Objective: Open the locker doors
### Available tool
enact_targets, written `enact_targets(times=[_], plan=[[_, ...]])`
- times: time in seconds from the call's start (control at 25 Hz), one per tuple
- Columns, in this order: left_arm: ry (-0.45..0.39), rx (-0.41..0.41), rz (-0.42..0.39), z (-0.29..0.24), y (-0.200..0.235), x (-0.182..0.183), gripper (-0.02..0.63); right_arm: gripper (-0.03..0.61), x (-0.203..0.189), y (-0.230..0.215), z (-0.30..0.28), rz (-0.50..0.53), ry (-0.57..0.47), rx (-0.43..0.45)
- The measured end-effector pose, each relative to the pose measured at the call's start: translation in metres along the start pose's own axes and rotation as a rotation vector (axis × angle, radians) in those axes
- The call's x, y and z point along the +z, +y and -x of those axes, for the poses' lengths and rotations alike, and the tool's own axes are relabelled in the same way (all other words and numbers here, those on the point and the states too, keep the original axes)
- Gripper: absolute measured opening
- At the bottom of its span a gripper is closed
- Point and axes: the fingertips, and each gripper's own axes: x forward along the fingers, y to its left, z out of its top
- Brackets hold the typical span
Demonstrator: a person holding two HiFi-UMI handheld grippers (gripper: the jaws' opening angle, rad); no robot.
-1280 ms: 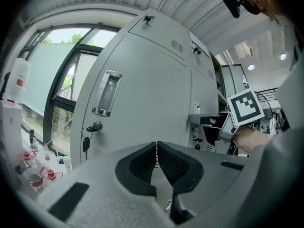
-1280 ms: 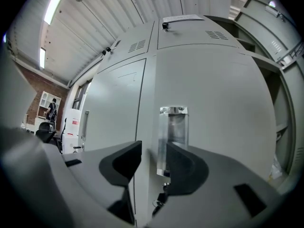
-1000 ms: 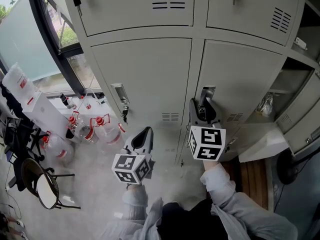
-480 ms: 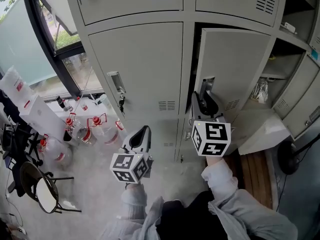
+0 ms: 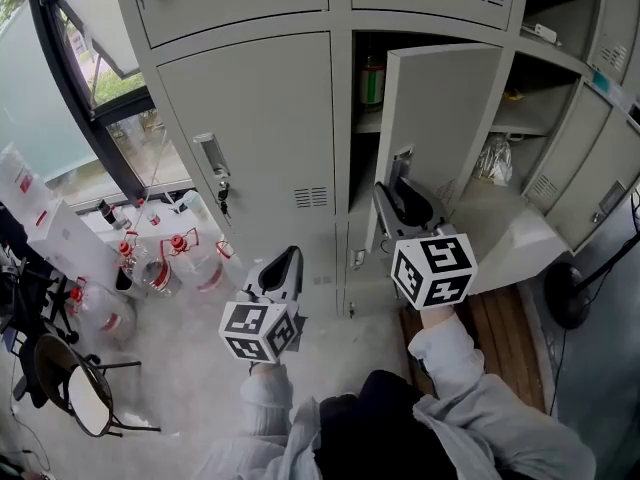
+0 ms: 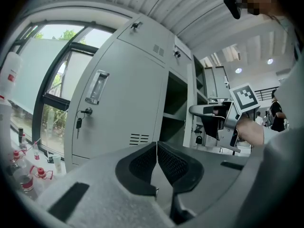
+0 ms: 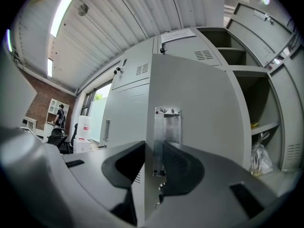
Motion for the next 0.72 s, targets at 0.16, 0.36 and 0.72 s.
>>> enact_targets(times=[0.16, 0.36, 0.72], plan=[[0.001, -0.024, -0.010, -0.007, -0.014, -0.002, 0.011, 0.109, -0.001, 0.000, 0.016, -0.013, -0.007, 0.038], [0.008, -0.066, -0.033, -0.020, -0.044, 0.000, 0.011, 0.110, 0.001, -0.005, 0.039, -0.024, -0.014, 0.097], [0.009, -0.055, -0.032, -0.028, -0.092, 0.001, 0.011, 0.115, 0.004, -0.022, 0.087, -0.044, 0.003, 0.232]])
